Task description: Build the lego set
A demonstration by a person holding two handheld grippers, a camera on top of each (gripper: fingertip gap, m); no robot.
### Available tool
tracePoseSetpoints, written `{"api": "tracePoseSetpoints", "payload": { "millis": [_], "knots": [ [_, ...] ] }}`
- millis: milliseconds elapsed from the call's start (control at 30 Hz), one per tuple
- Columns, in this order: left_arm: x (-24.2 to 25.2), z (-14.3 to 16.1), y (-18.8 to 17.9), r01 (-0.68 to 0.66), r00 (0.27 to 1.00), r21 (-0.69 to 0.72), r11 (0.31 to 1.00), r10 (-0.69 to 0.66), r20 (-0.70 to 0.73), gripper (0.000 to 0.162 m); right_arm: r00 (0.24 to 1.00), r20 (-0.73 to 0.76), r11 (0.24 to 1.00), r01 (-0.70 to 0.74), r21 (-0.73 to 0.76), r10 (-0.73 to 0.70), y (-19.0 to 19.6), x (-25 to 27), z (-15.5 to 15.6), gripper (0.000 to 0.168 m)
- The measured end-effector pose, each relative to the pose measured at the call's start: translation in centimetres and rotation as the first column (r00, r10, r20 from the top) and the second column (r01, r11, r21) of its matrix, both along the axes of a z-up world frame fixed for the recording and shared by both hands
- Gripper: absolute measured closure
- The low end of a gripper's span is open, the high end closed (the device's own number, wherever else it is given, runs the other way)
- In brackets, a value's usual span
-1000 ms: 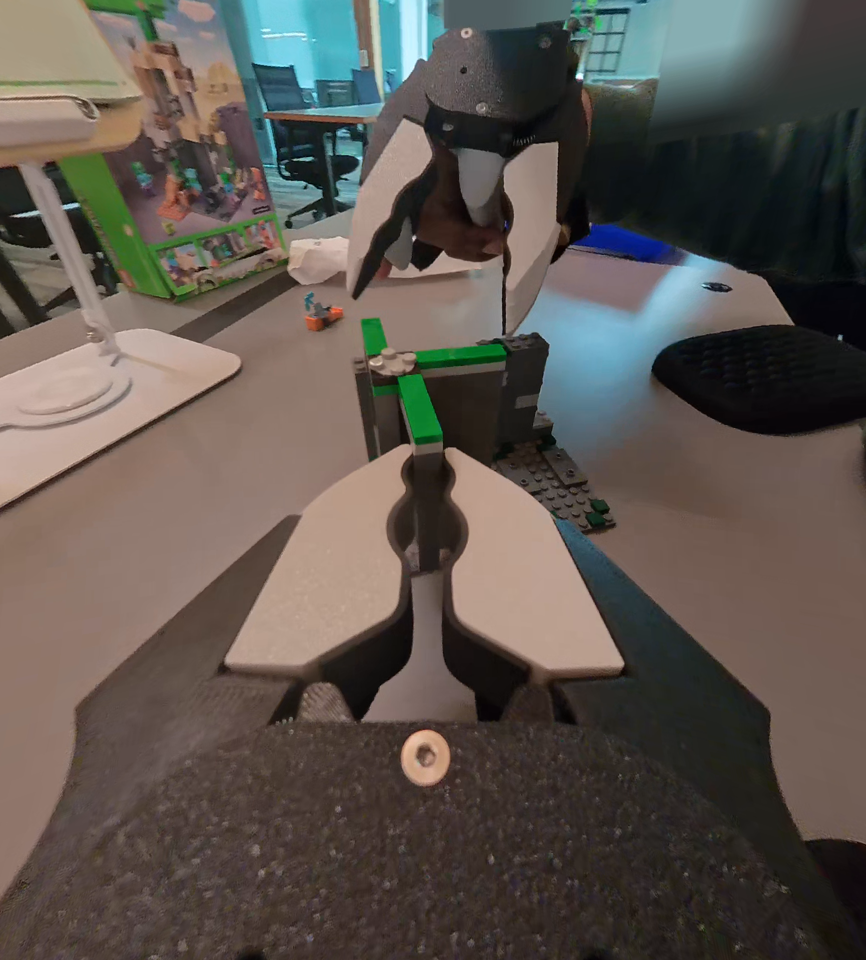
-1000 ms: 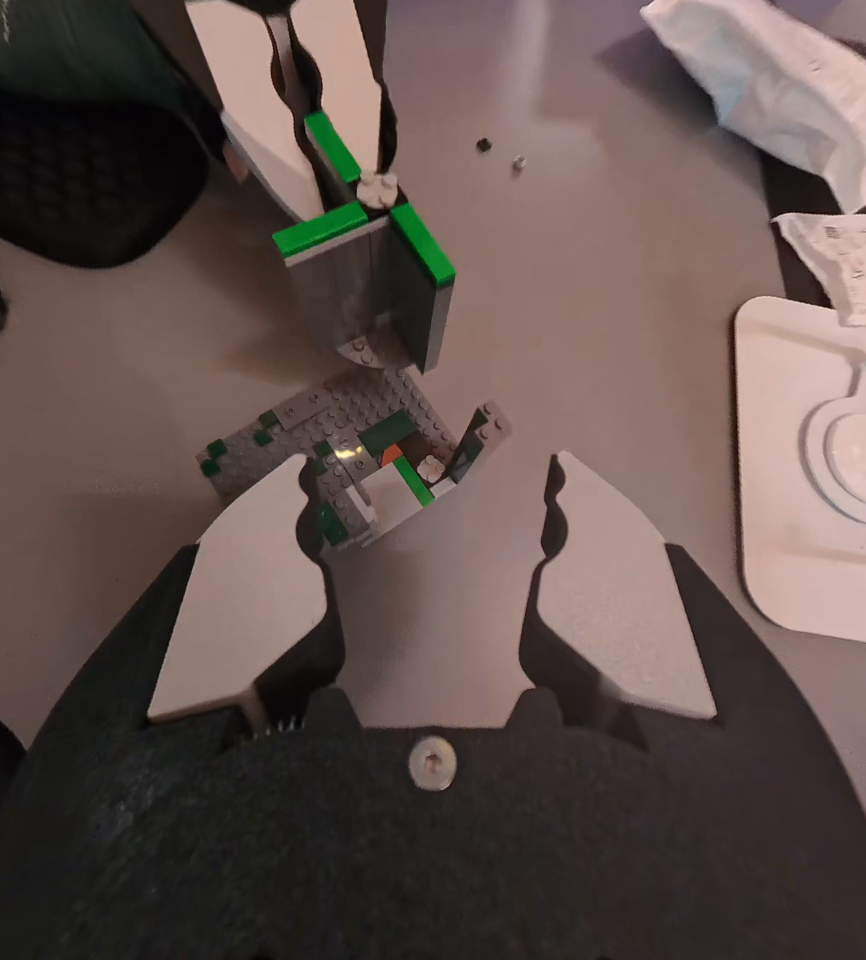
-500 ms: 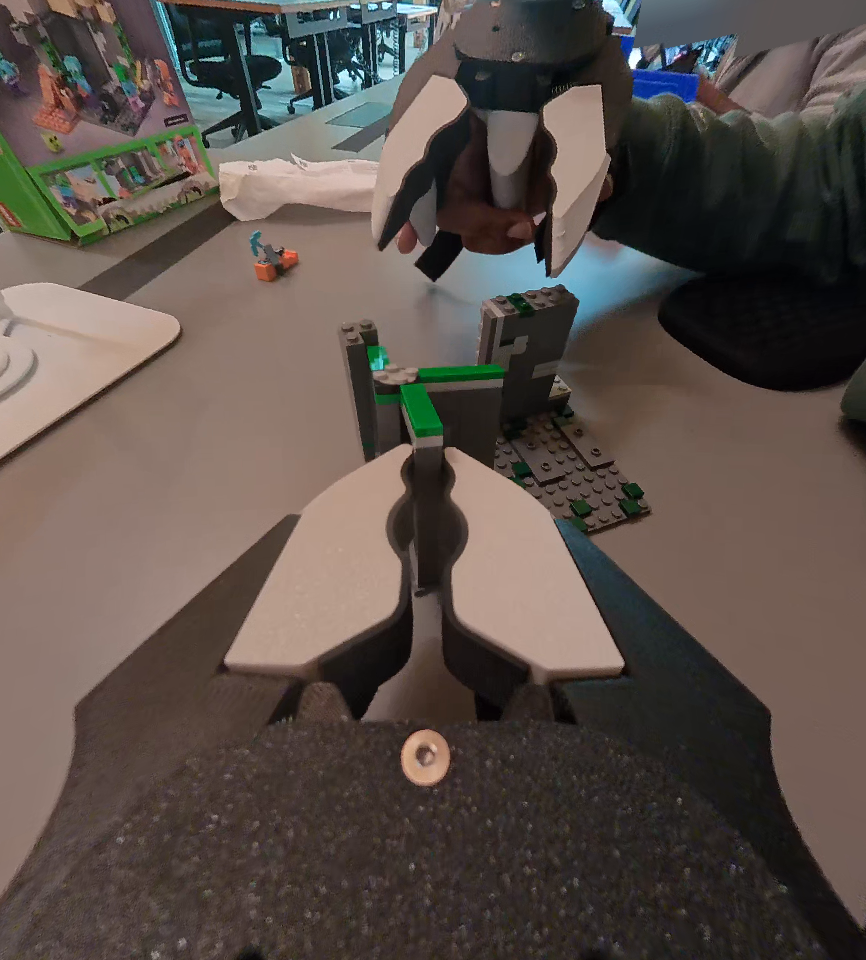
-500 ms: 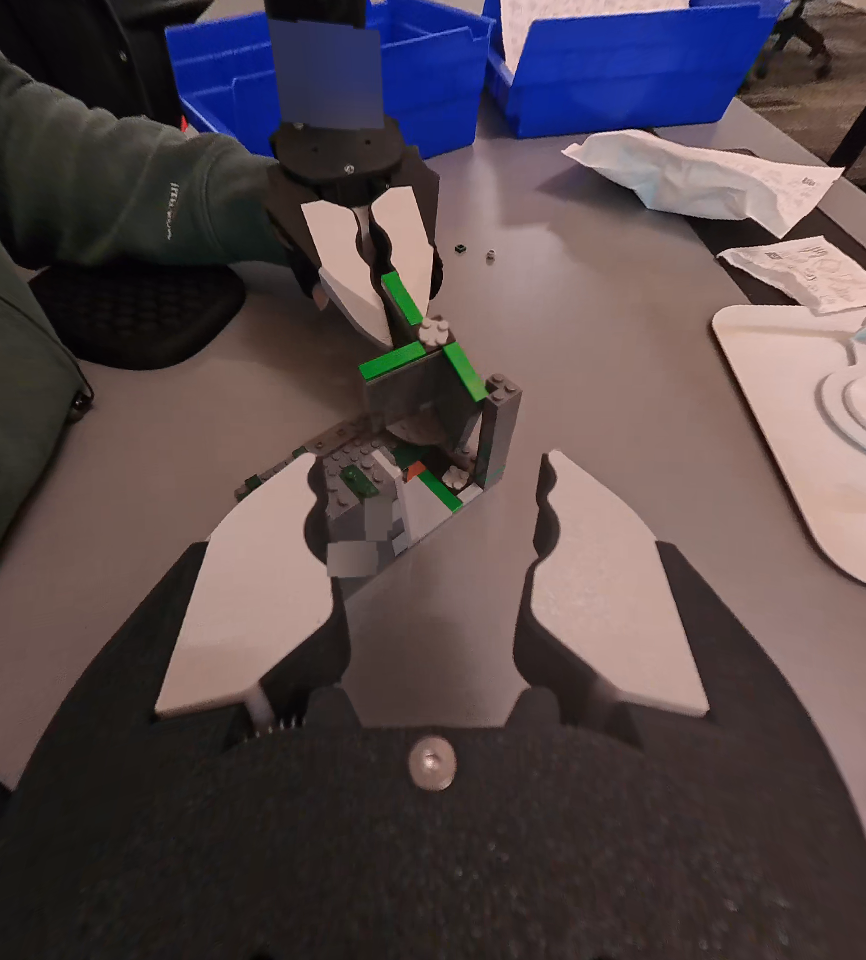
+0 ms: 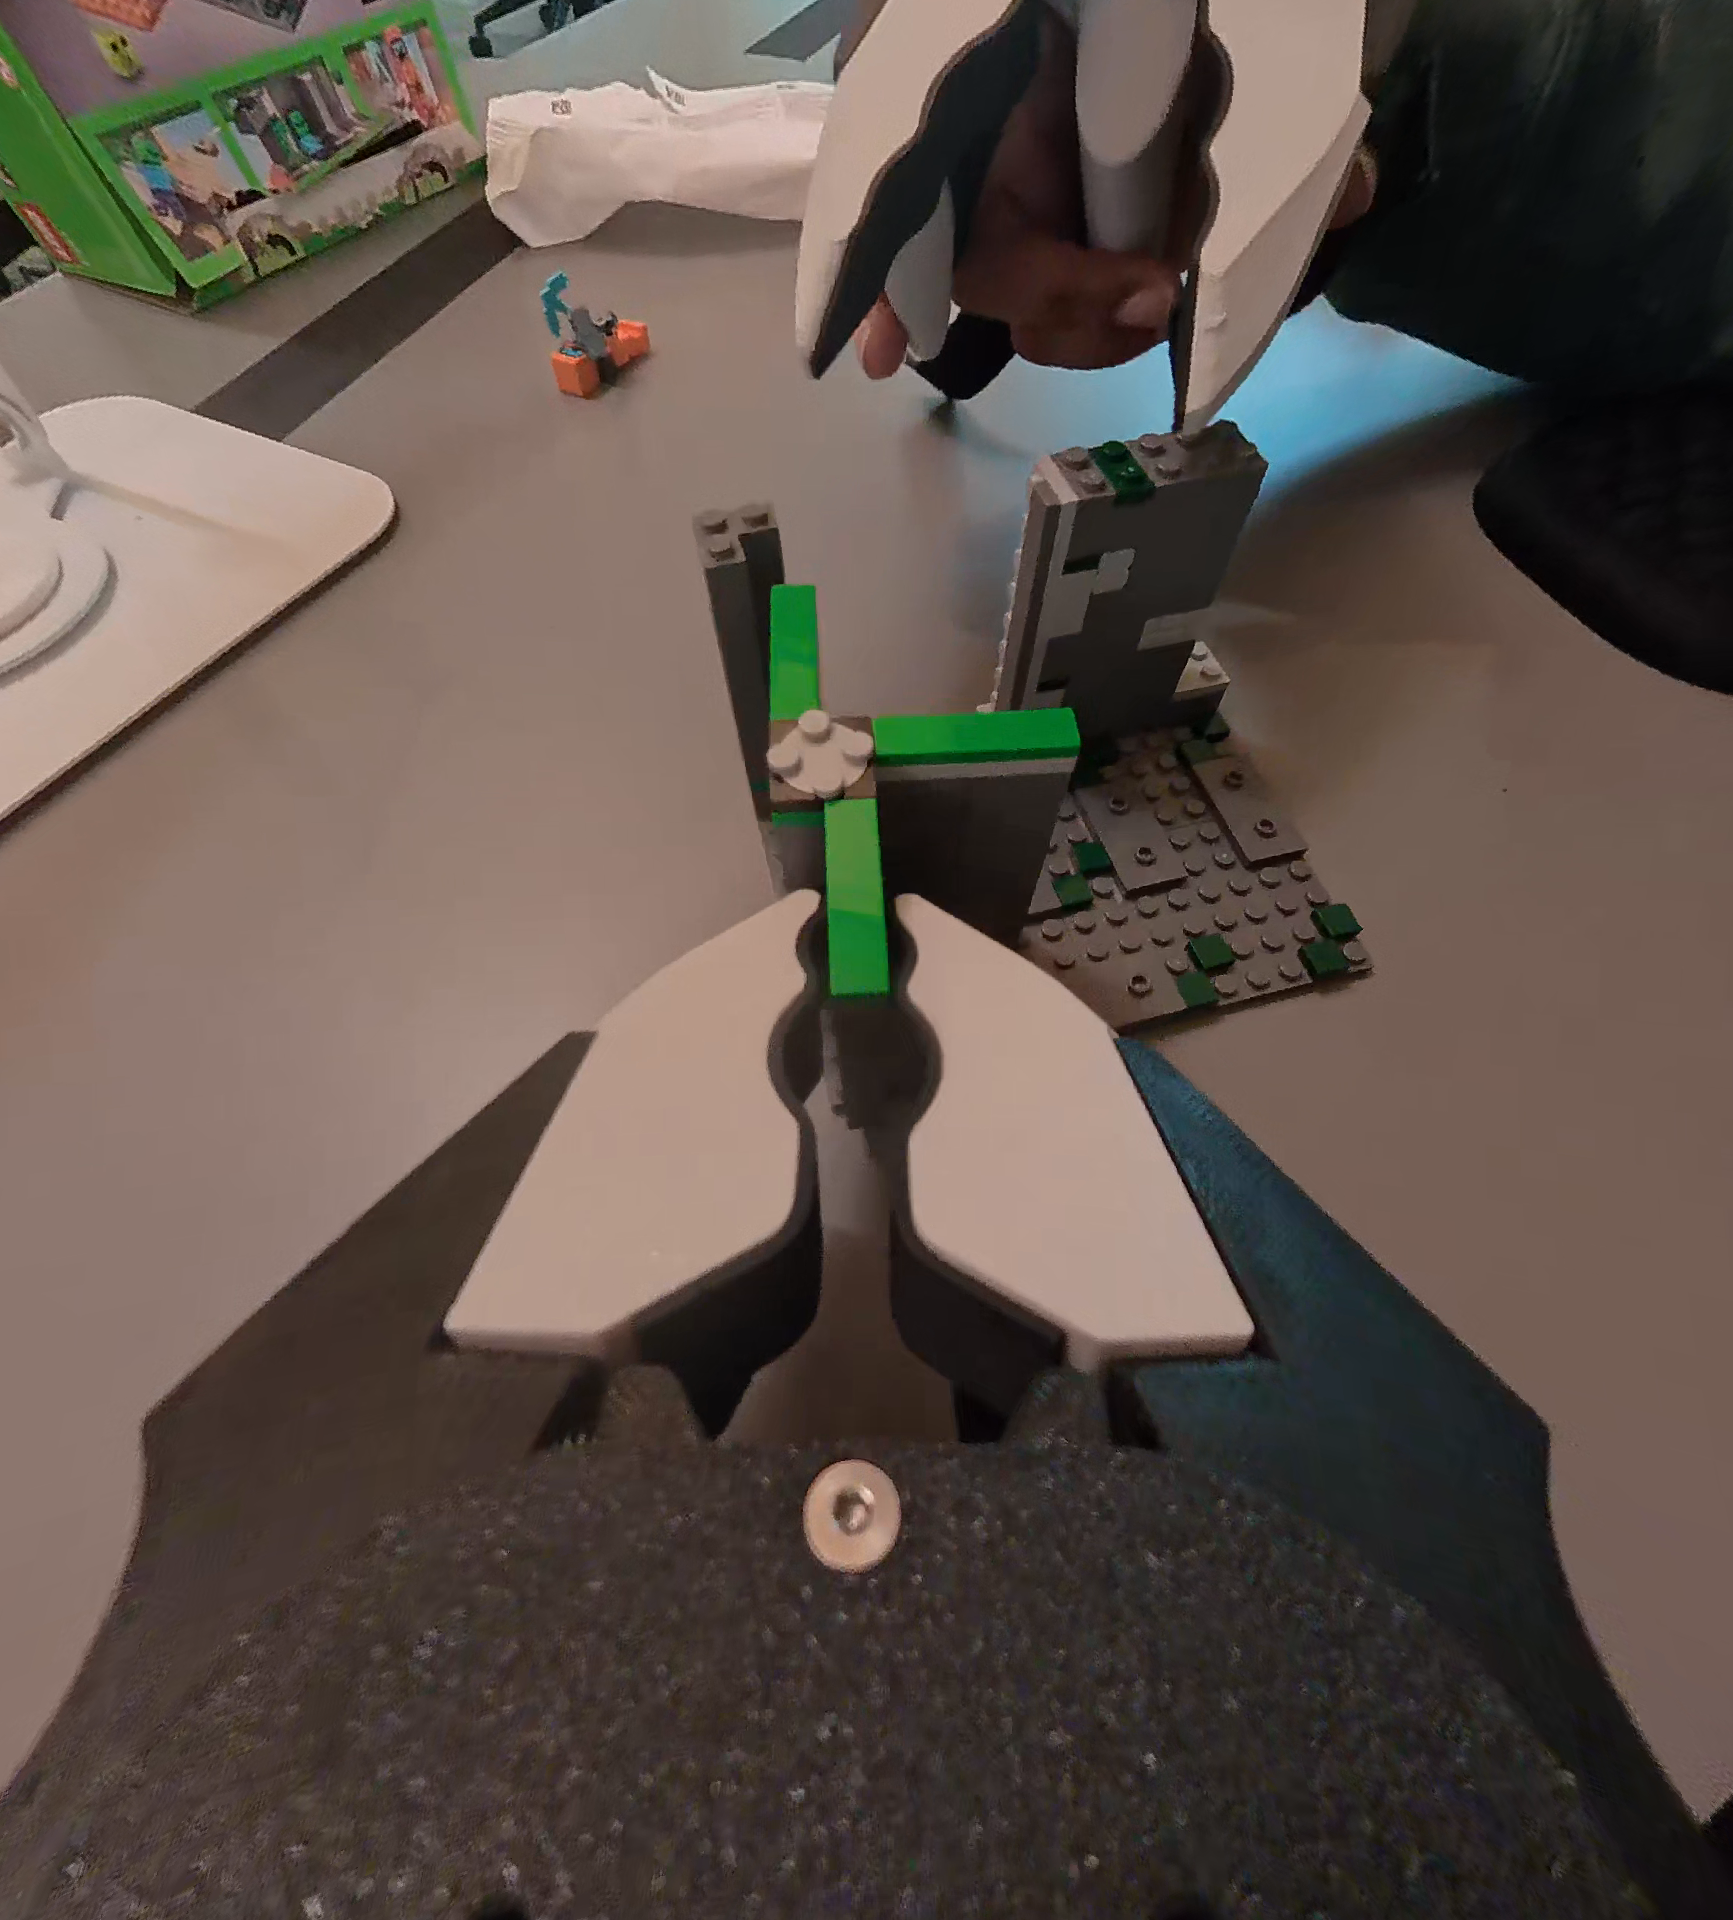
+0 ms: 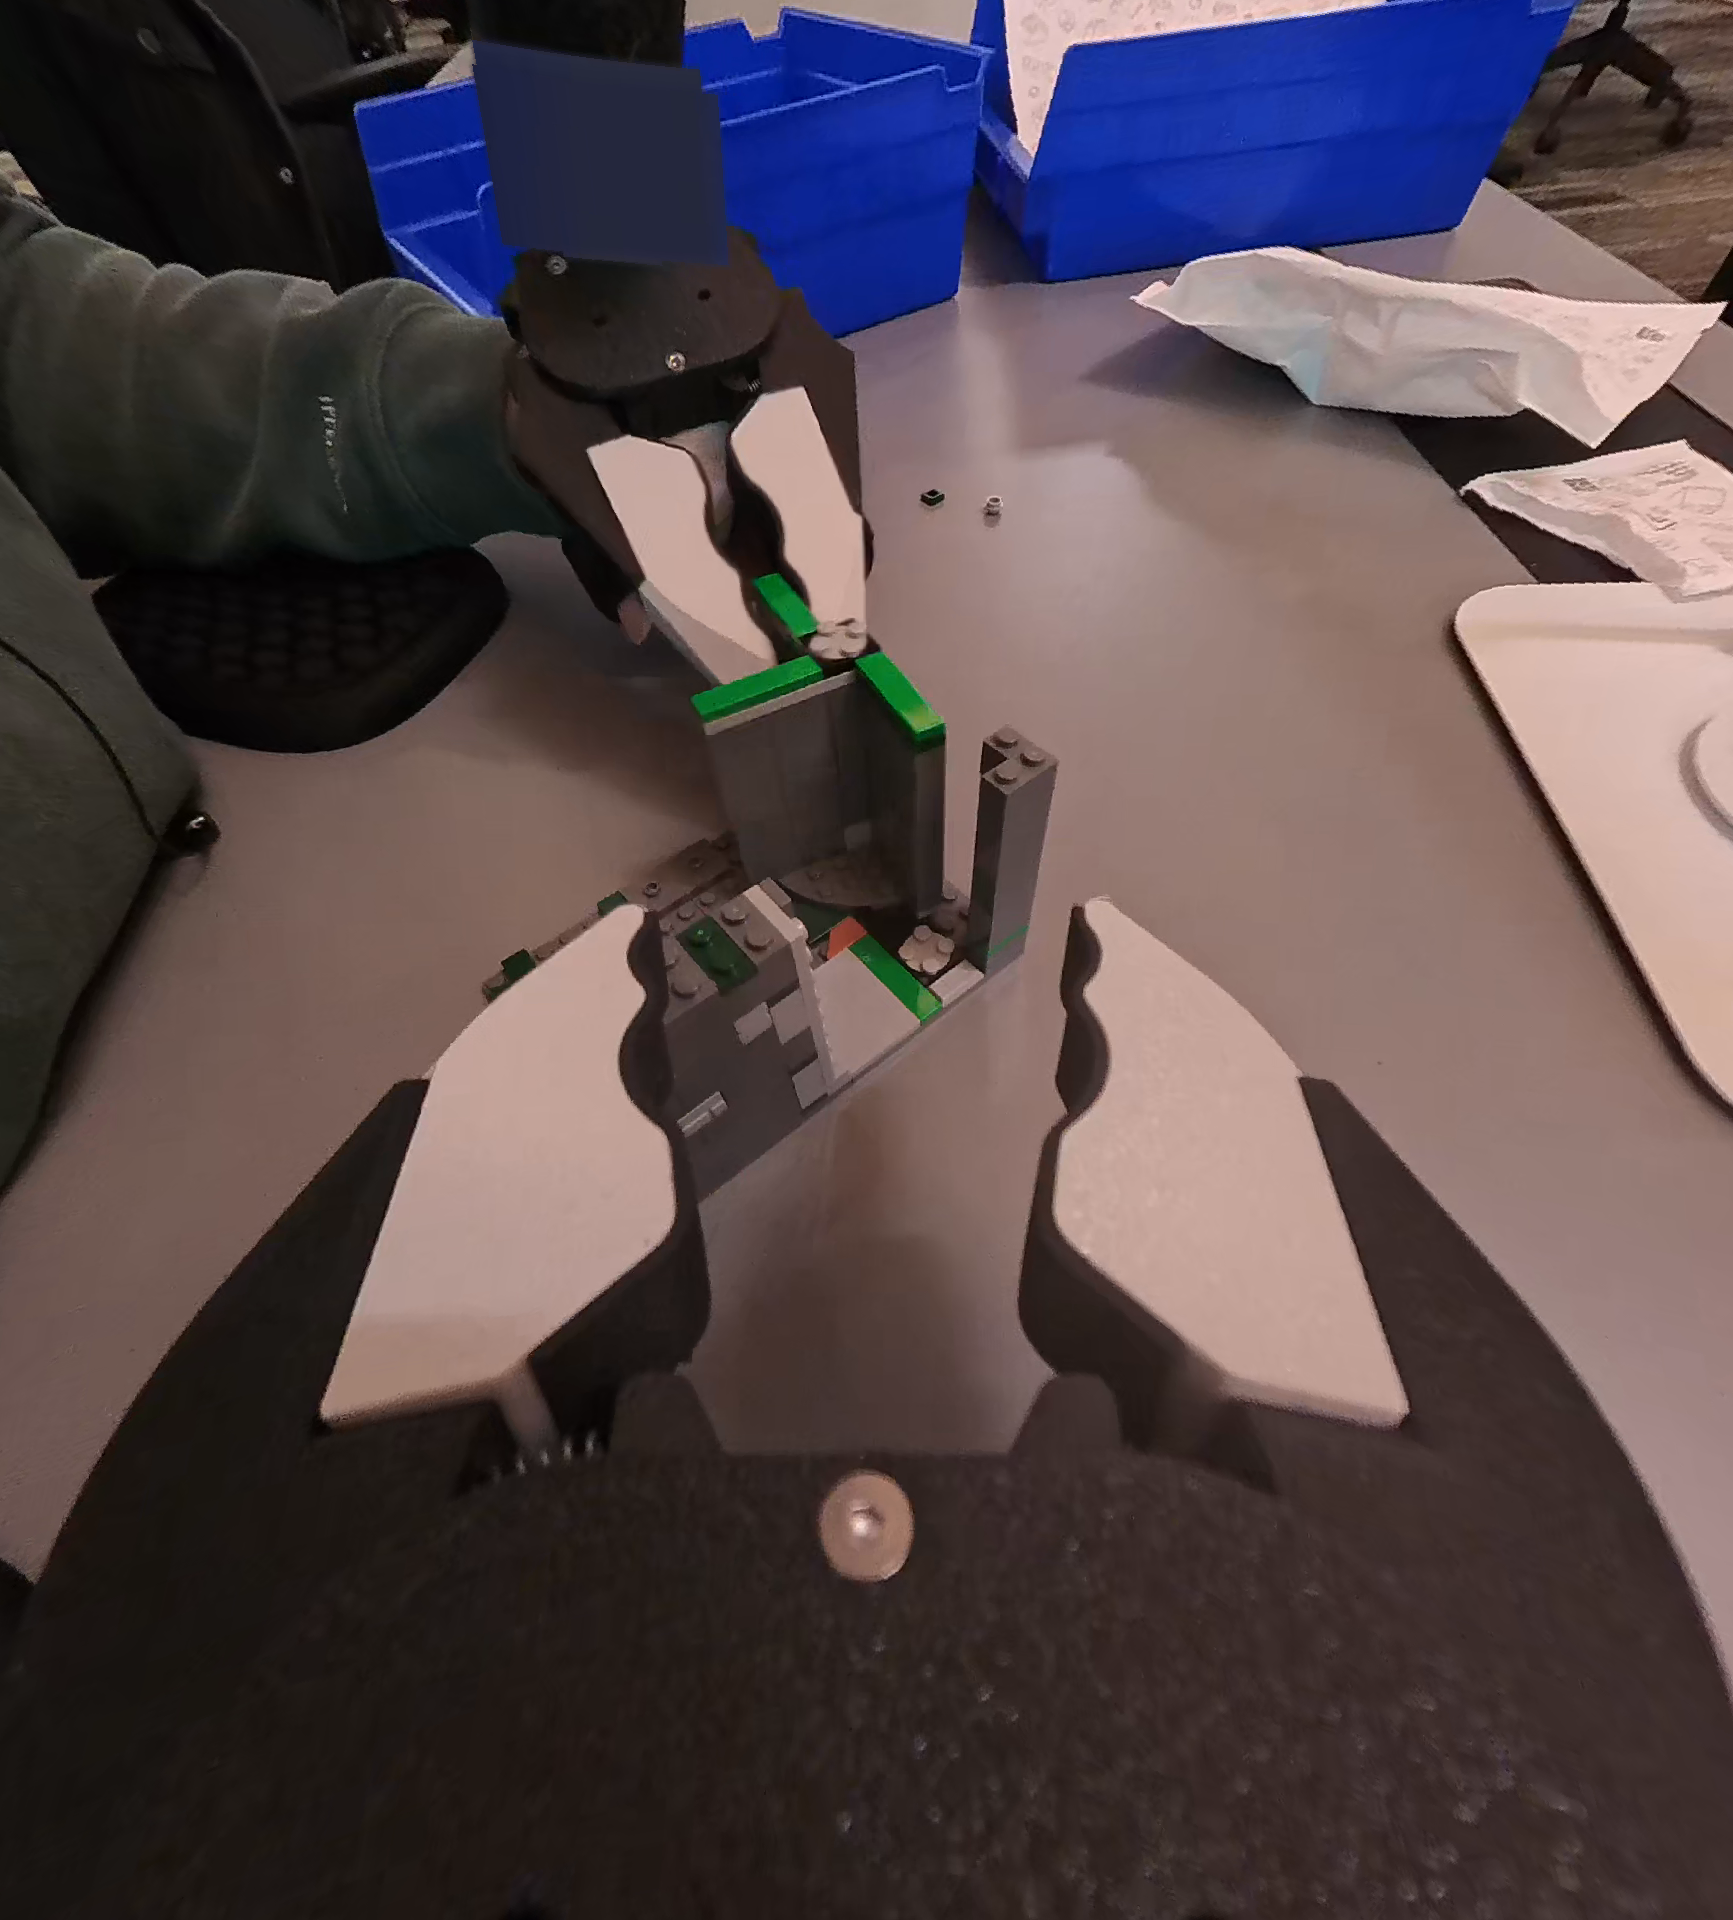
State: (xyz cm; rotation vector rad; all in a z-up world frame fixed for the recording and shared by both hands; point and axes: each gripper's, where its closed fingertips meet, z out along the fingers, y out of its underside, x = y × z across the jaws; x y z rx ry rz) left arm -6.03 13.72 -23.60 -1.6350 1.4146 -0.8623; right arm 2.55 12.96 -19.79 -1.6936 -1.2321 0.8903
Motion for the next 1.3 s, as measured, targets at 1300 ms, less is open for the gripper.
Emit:
{"api": "tracePoseSetpoints", "payload": {
  "millis": [1300],
  "knots": [
    [1.5, 0.1, -0.2, -0.170, 0.984, -0.229, 0.958, 0.152, -0.097, 0.156, 1.000, 0.000, 0.999, 0.002, -0.046, -0.002, -0.2, 0.1, -0.6, 0.098]
  ]
}}
